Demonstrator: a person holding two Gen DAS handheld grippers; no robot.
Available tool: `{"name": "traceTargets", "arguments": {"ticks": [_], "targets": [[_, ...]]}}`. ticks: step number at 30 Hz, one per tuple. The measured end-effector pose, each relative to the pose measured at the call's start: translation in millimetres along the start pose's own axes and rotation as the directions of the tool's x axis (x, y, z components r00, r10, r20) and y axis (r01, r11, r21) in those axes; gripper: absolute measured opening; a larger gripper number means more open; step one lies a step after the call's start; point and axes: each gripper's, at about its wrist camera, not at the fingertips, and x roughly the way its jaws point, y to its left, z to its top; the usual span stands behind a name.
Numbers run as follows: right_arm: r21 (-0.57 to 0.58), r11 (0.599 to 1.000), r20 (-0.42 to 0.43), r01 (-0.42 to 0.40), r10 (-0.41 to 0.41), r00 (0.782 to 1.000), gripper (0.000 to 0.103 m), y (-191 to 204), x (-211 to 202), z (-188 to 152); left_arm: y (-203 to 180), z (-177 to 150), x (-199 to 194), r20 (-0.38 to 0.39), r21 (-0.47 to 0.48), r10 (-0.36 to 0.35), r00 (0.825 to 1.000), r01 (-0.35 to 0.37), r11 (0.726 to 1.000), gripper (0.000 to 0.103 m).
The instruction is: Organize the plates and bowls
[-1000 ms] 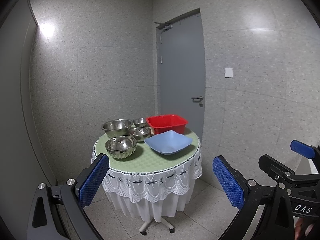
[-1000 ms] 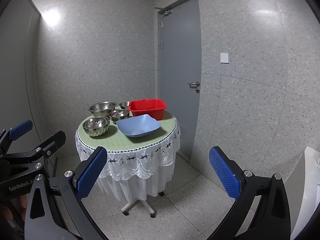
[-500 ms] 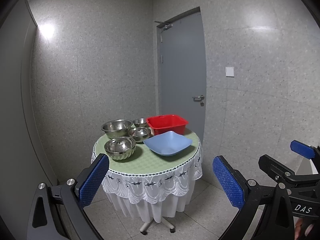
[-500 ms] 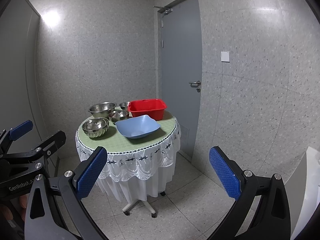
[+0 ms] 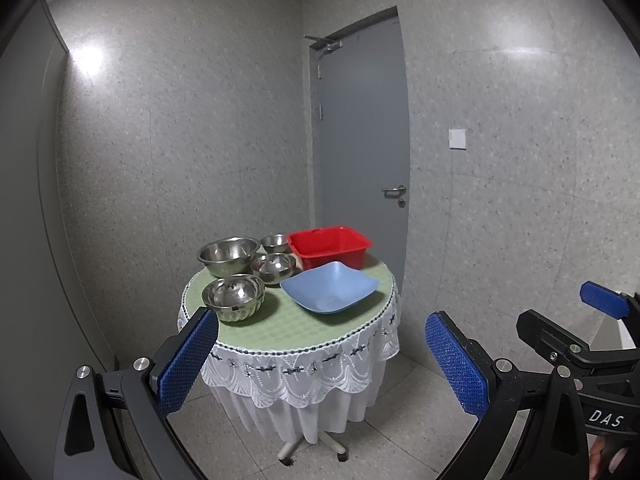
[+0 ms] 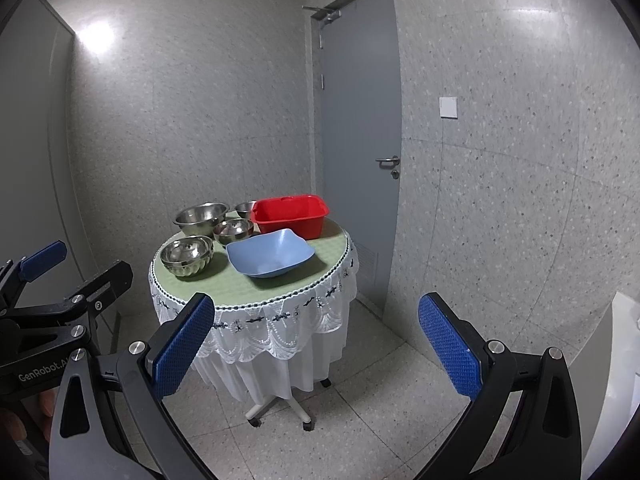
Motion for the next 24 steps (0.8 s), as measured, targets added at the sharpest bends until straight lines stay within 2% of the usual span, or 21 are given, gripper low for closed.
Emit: {"name": "traceTargets", "arguments": {"ticks": [12,24], "targets": [[0.007,1.0,-0.037,0.0,0.0,0.999,0.103,16,31,11,19,18,37,-0.038,-0.003,-0.003,0.999,0.003,1.0,0.102],[0.037,0.999,-0.052,0.02,-0.018,0.999,0.103,62,93,42,86,54,118,-0.04,0.013,-0.038,0.999,0.038,0.999,0.102]]}}
